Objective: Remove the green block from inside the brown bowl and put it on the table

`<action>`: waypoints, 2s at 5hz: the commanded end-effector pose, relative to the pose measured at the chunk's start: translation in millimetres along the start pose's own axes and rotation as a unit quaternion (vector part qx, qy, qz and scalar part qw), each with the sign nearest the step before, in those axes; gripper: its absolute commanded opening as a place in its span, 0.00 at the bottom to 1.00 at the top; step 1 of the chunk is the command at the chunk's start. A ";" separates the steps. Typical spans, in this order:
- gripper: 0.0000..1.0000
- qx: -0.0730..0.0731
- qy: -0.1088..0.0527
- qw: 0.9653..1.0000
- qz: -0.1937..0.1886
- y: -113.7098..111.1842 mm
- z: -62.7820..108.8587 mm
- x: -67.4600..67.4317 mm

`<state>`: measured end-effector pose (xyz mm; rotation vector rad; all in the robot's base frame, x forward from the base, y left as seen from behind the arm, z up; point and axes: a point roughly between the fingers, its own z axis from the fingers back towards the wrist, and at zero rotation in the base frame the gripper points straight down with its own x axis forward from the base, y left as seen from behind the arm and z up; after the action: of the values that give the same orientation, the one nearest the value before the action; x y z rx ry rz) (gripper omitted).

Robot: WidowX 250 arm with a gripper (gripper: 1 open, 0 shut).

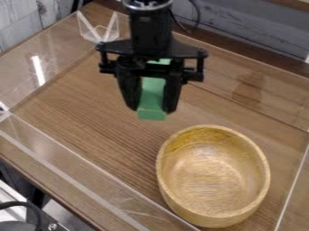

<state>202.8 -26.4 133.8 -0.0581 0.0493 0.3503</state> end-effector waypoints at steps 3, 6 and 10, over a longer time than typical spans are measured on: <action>0.00 -0.023 -0.031 0.998 -0.043 -12.1 8.6 -5.7; 0.00 -0.033 -0.037 0.997 -0.059 -6.1 9.5 -6.2; 0.00 -0.028 -0.038 0.993 -0.112 26.7 -4.3 0.8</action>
<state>189.6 -2.5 121.4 -0.1055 -0.0105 0.1335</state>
